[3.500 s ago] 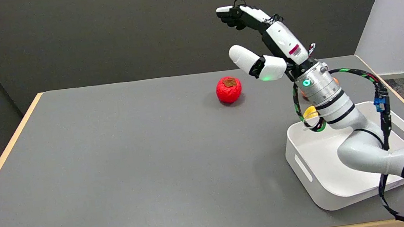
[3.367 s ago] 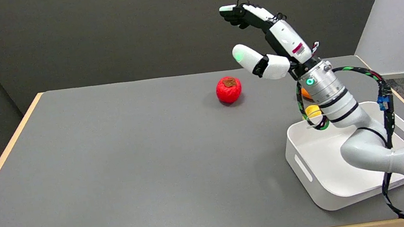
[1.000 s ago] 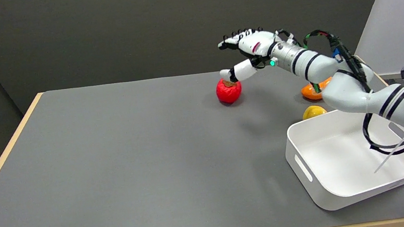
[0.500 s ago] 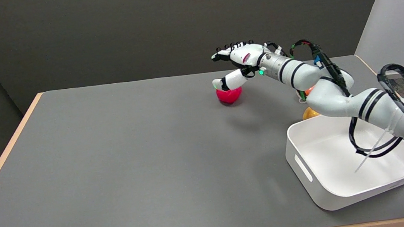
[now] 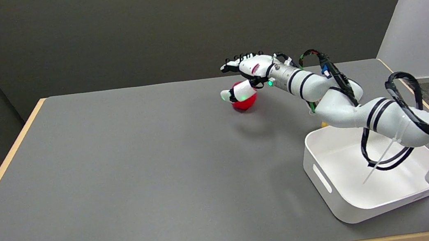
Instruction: Pick up tomato.
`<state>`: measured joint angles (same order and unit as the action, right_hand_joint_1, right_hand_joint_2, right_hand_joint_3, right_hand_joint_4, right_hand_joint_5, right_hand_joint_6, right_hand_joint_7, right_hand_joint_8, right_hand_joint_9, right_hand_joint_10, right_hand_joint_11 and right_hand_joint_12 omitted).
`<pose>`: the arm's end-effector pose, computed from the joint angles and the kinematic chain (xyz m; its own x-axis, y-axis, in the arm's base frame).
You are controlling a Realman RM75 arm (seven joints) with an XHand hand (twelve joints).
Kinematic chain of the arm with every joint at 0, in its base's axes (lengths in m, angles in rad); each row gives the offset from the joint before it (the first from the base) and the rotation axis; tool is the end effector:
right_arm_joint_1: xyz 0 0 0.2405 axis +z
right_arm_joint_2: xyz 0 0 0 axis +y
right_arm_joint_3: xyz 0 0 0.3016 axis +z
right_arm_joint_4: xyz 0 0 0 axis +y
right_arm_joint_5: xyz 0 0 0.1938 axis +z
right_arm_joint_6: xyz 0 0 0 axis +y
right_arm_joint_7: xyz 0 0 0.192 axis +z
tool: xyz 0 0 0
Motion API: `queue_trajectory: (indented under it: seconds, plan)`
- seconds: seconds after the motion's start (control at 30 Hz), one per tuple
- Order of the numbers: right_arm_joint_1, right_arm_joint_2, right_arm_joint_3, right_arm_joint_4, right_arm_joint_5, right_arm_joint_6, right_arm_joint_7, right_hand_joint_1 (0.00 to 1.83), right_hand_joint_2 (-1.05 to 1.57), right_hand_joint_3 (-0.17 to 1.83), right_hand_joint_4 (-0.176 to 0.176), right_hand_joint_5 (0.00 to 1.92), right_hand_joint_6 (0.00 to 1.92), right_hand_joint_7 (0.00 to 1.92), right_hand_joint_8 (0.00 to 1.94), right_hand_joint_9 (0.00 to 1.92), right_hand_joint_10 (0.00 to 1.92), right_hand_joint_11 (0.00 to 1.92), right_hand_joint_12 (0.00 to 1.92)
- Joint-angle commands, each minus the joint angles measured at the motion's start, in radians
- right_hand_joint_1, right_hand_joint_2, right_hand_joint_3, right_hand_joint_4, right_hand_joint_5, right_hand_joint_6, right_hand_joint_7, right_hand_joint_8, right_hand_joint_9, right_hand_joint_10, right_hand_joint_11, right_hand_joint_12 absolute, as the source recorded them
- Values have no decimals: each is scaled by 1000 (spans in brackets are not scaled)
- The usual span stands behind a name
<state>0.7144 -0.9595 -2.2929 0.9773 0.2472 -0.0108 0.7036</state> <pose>-0.2561 -0.5382 0.3656 0.9804 -0.1914 0.0468 -0.0688 -0.1102 0.9915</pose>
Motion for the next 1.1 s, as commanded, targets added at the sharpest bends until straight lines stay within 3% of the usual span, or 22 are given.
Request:
queue_trajectory:
  seconds: [0.03, 1.1]
  plan:
    - [18, -66, -20, -130, -2, 29, -1, 236, 542, 920, 91, 112, 357, 160, 258, 89, 555, 35, 1193]
    - [40, -109, -34, -227, -2, 56, -1, 357, 556, 930, 94, 123, 370, 171, 261, 110, 571, 67, 1215]
